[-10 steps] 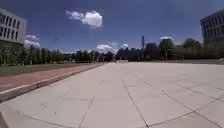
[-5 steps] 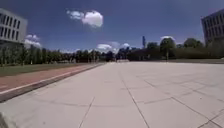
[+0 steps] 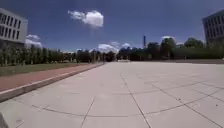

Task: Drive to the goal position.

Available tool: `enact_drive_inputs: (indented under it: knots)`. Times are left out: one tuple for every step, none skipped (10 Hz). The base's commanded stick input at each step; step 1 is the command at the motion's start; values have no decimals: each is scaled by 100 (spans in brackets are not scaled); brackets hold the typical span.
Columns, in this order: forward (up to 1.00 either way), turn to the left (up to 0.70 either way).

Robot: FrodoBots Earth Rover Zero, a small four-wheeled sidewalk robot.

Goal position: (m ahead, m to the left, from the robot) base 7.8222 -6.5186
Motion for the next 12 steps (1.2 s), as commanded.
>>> enact_drive_inputs:
  knots:
    - [50, 0]
    - [50, 0]
    - [50, 0]
    - [50, 0]
    - [50, 0]
    - [50, 0]
    - [50, 0]
    - [50, 0]
    - [50, 0]
    - [50, 0]
    - [50, 0]
    - [50, 0]
